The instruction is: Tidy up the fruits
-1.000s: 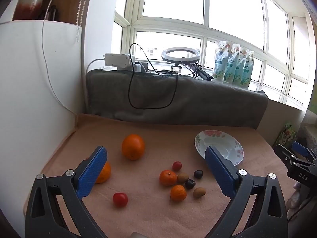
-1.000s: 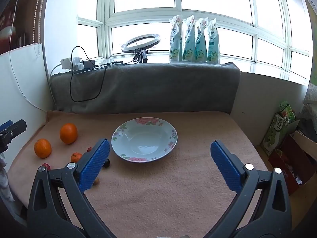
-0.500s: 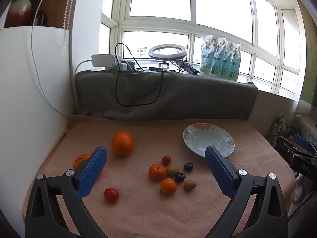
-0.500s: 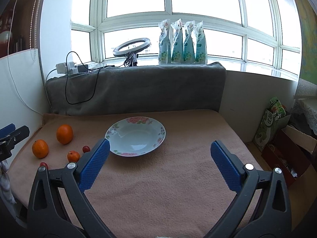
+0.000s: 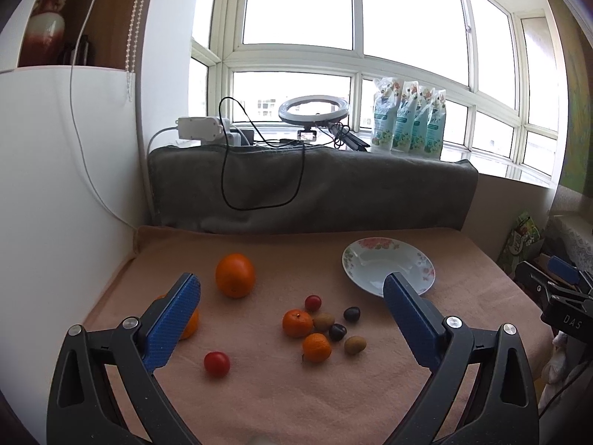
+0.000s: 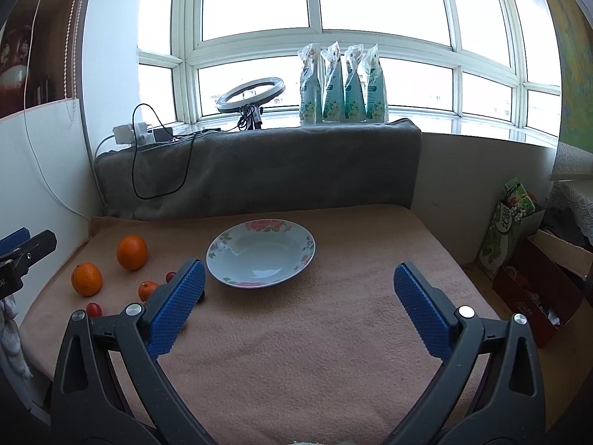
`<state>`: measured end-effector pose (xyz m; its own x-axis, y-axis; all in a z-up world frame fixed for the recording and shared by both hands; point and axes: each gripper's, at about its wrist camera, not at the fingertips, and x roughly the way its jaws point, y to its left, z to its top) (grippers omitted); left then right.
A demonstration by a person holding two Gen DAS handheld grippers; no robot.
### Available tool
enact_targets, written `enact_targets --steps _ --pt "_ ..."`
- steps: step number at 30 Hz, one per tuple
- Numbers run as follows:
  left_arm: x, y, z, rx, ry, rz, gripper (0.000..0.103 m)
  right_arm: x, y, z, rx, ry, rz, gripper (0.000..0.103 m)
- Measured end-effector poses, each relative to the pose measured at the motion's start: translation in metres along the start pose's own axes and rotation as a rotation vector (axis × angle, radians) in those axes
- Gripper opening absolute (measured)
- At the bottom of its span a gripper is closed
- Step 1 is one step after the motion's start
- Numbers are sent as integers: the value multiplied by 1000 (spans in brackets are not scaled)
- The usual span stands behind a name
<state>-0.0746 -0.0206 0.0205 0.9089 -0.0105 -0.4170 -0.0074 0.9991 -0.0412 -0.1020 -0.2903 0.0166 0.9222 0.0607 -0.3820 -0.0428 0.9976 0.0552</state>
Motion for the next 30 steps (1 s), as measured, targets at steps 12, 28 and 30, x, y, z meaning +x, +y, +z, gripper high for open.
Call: enact_targets --steps 12,28,30 --pt "17 4 0 -35 41 0 99 20 0 5 -3 18 9 103" --pt "48 25 9 -27 76 17 99 69 37 27 -34 61 59 103" --pt "51 29 11 -36 78 22 99 75 42 28 -40 71 71 103"
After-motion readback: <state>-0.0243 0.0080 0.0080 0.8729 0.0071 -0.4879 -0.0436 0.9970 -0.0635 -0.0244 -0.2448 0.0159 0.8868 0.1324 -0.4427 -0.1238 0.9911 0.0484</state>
